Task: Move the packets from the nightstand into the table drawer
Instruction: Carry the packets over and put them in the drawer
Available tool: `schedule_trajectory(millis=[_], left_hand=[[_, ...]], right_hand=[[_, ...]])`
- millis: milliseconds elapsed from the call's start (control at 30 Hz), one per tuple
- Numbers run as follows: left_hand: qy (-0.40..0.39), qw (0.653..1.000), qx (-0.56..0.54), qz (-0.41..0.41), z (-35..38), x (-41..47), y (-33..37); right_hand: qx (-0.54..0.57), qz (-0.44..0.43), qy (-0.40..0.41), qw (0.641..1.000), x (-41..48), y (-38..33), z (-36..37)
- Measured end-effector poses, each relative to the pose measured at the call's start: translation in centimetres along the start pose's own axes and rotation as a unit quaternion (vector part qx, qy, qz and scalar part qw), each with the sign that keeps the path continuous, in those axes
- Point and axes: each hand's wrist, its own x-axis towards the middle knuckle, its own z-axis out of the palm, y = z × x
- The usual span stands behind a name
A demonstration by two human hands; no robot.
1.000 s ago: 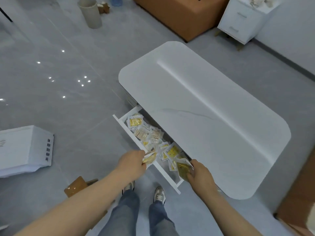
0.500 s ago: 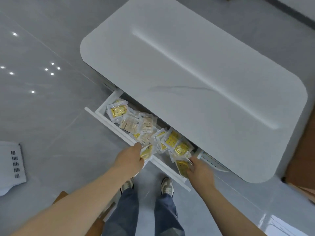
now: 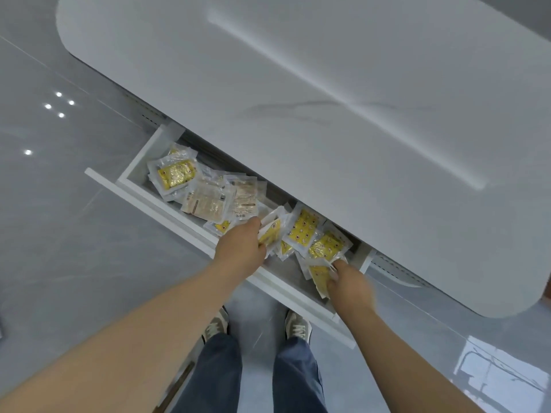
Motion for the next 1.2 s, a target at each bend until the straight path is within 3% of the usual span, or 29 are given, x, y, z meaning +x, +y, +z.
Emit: schedule_trajectory(millis=[433, 733, 1200], left_hand=[[0.003, 0.998, 0.045, 0.035, 0.8, 1.6, 0.2], [-0.022, 0.998, -0.032, 0.052, 0.8, 0.9, 0.7], [-0.046, 0.992, 0.055, 0.108, -1.5, -2.5, 1.4]], right_hand=[[0.035, 0.016, -0.011, 0.999, 0.5, 0.2, 1.4], [0.043, 0.020, -0.011, 0.999, 0.0, 0.2, 0.7], [0.064, 0.011, 0.023, 0.998, -3.0, -1.6, -1.6]])
